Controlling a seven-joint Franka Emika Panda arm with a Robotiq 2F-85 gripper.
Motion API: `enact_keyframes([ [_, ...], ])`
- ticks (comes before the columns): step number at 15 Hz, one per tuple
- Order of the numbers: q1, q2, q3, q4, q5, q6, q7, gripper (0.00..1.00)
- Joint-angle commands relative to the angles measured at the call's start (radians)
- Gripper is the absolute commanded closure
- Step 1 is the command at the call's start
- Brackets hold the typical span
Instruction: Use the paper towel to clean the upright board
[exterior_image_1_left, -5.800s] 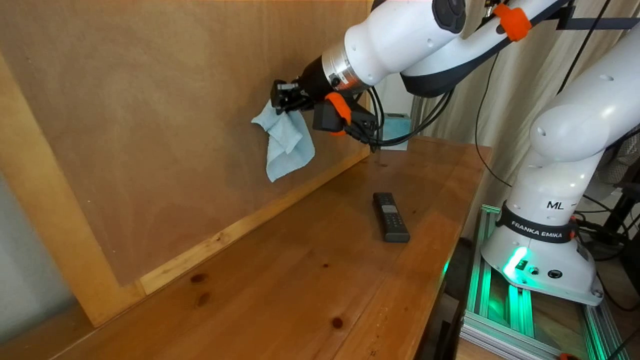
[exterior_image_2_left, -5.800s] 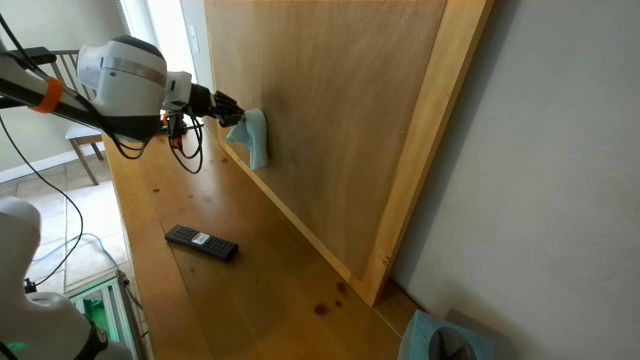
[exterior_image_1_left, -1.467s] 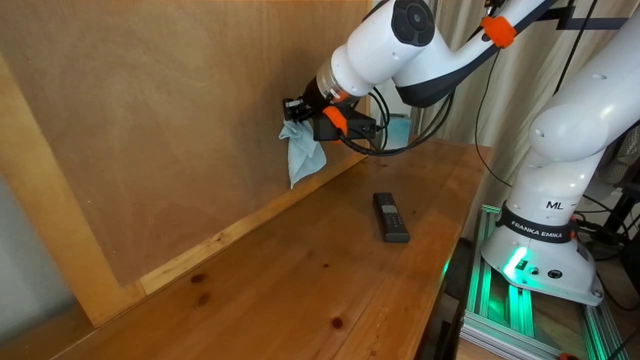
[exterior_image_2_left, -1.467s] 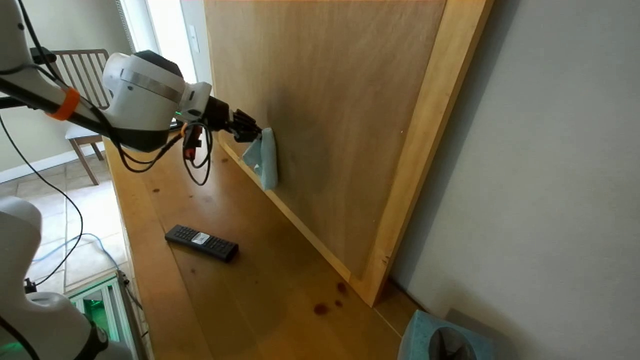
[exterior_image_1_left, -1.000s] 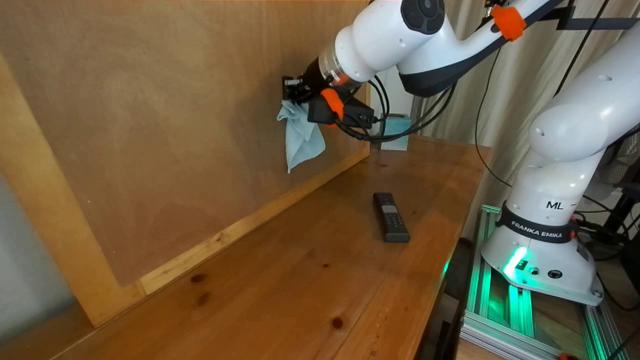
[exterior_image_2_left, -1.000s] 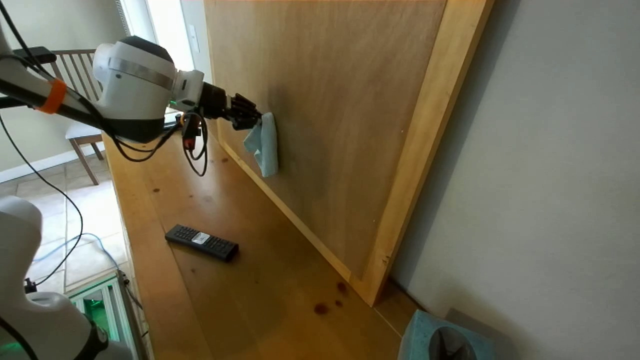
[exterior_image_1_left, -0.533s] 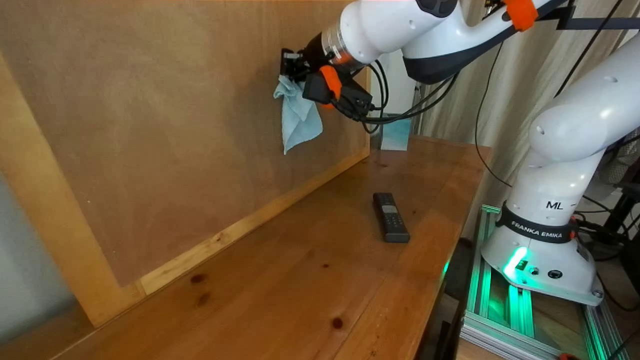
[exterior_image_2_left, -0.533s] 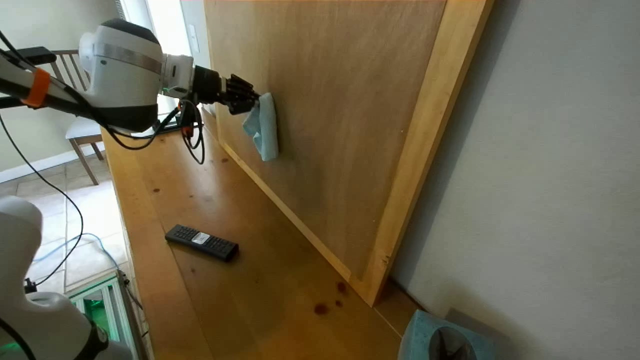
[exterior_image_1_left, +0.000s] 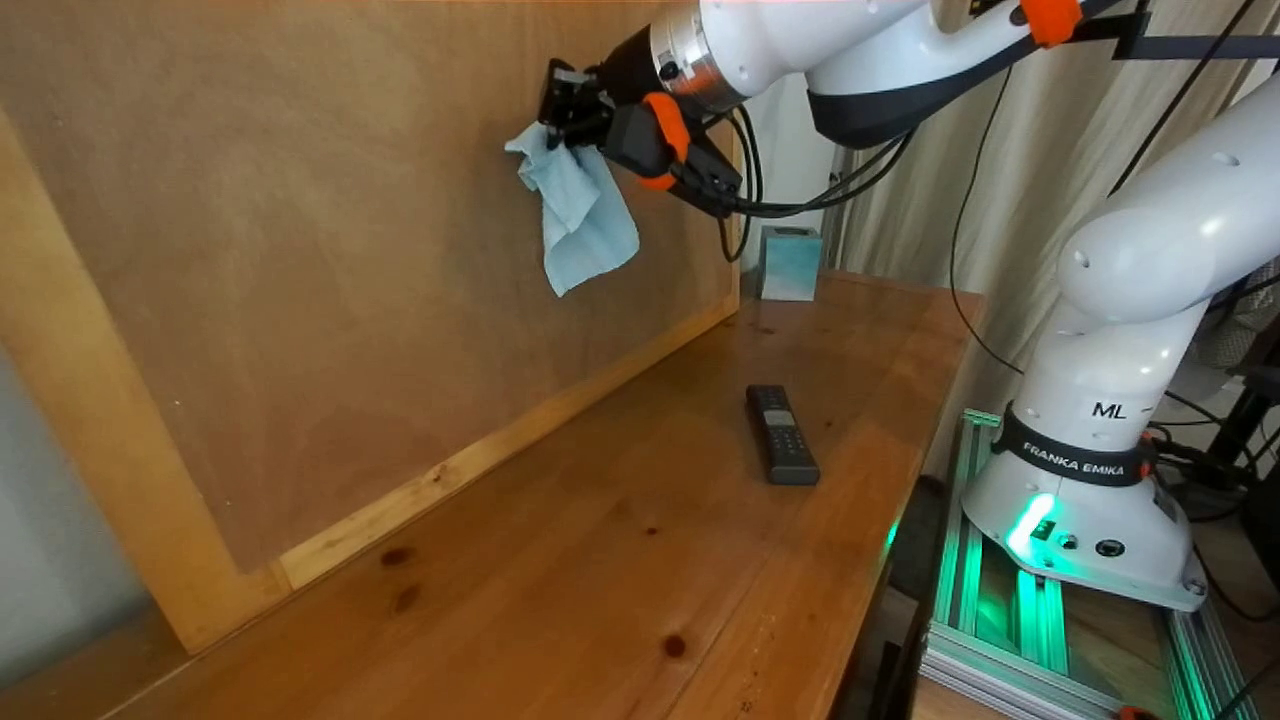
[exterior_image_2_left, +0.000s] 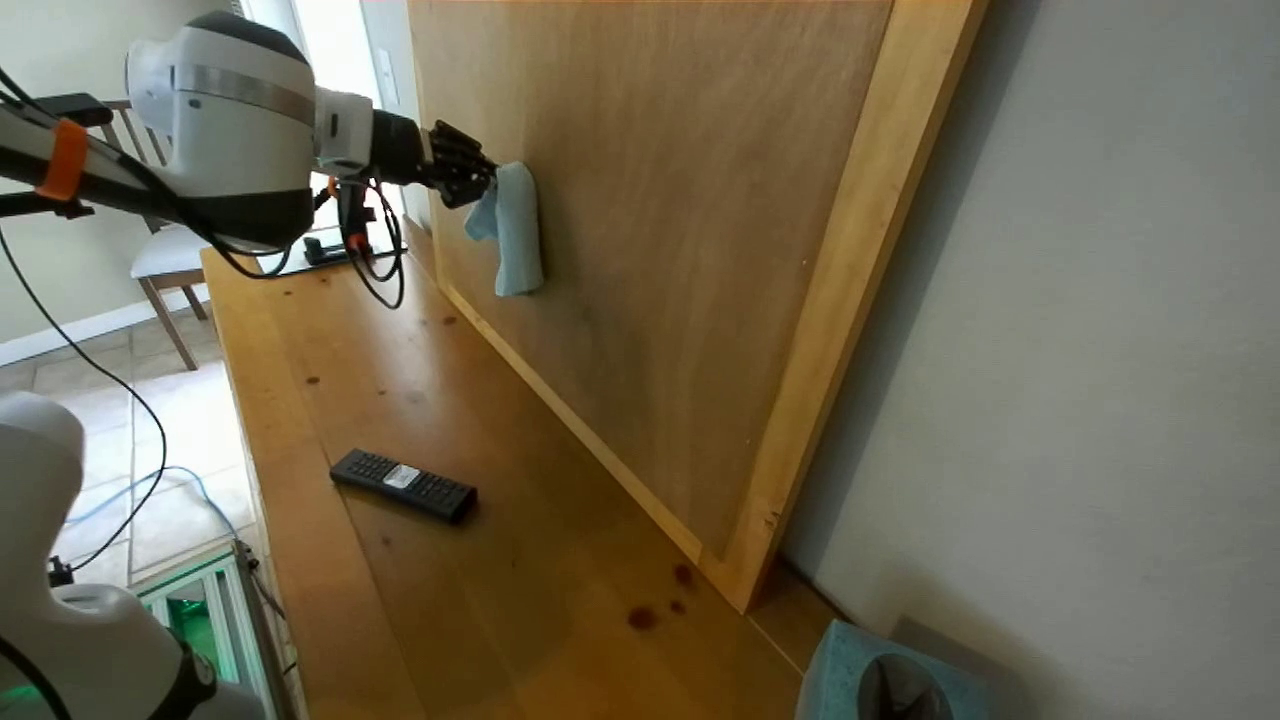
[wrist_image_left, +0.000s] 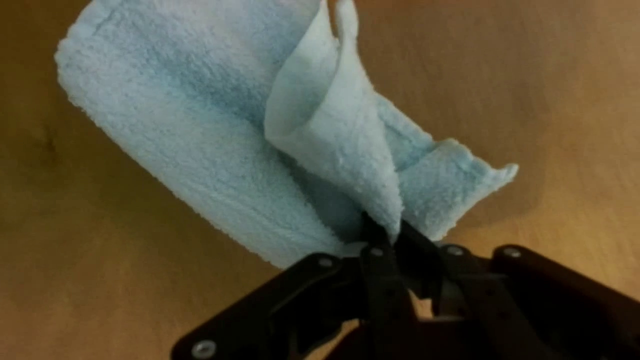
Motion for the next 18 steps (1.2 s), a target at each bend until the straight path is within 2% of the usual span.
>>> enact_keyframes([
  [1, 0.002, 0.026, -0.009, -0.002, -0.014, 0.058, -0.001, 0.98],
  [4, 0.026, 0.050, -0.035, -0.020, 0.036, 0.088, -0.094, 0.98],
  [6, 0.059, 0.079, -0.068, -0.043, 0.114, 0.078, -0.221, 0.98],
  [10, 0.200, 0.136, -0.197, -0.099, 0.344, 0.081, -0.529, 0.98],
  [11, 0.250, 0.145, -0.239, -0.113, 0.405, 0.090, -0.598, 0.98],
  [12, 0.342, 0.166, -0.314, -0.121, 0.452, 0.078, -0.663, 0.98],
  [14, 0.442, 0.168, -0.385, -0.149, 0.605, 0.104, -0.814, 0.98],
  [18, 0.731, 0.141, -0.589, -0.176, 0.856, 0.042, -1.062, 0.98],
])
